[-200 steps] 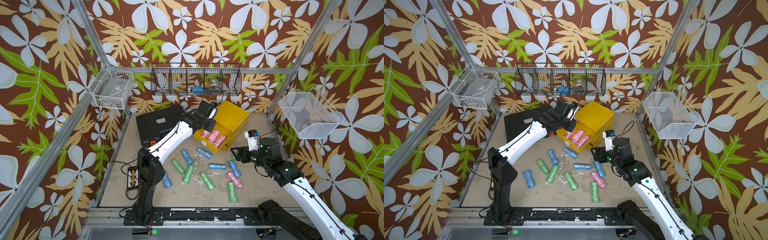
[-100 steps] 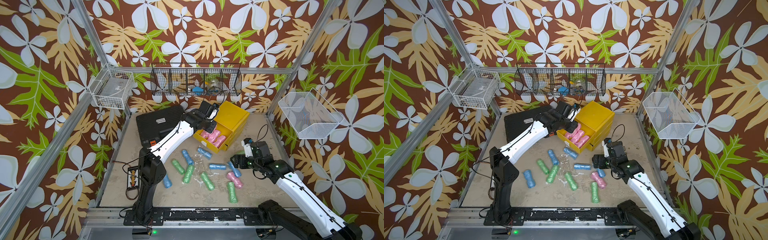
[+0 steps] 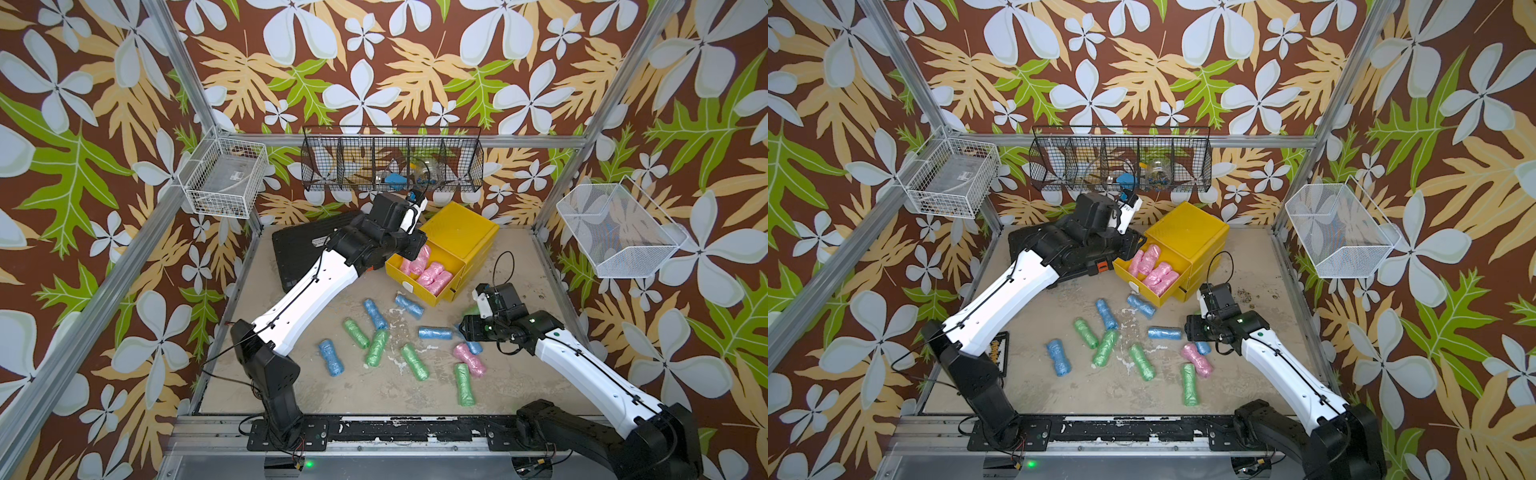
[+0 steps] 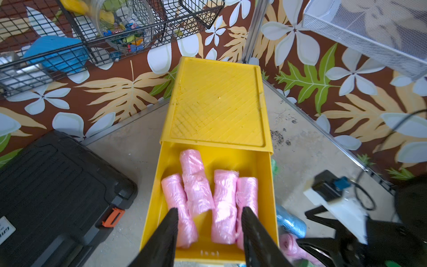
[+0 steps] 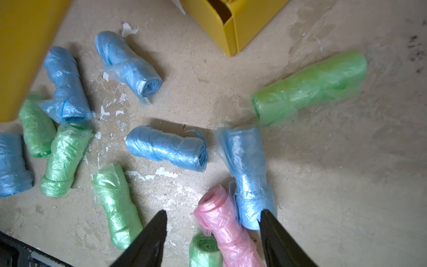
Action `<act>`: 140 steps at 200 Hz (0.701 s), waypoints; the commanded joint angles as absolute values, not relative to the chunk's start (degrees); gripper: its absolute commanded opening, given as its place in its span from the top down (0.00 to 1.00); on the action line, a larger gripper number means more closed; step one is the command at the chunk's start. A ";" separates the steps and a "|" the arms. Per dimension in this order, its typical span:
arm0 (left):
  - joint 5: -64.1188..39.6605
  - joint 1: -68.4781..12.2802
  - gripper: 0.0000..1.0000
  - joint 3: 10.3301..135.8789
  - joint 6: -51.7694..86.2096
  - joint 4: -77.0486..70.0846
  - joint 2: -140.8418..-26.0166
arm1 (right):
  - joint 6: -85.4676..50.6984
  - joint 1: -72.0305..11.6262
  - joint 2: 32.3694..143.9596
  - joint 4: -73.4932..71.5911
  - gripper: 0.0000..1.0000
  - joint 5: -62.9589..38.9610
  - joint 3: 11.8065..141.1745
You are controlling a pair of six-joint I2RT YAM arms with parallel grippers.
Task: Sort the rolls of trash bags by color and place them into the drawer
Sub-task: Pick up the roll of trash bags from the center of the board.
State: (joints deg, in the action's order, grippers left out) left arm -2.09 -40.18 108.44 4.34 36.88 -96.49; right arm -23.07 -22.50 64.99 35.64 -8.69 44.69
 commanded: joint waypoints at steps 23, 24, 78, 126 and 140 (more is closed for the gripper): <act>-8.81 -40.08 0.49 87.31 13.31 22.31 -80.71 | -25.32 -28.80 67.94 37.82 0.32 -6.10 44.85; -8.93 -40.08 0.49 86.72 13.51 22.10 -80.34 | -25.45 -28.90 67.81 37.76 0.31 -6.04 44.75; -14.48 -40.07 0.48 63.92 21.21 13.72 -66.27 | -32.58 -33.41 64.93 38.44 0.28 -0.64 40.35; -17.88 -40.08 0.48 57.76 23.57 10.64 -62.24 | -36.61 -35.24 63.38 38.41 0.20 0.93 37.61; -18.17 -40.07 0.48 57.83 23.08 10.72 -62.27 | -37.65 -35.32 61.66 38.80 0.19 0.27 37.29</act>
State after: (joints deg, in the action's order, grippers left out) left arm -16.14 -40.18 57.98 22.55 13.87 -62.57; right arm -34.50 -35.07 63.64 37.76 -1.02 37.76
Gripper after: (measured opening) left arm 0.522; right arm 0.800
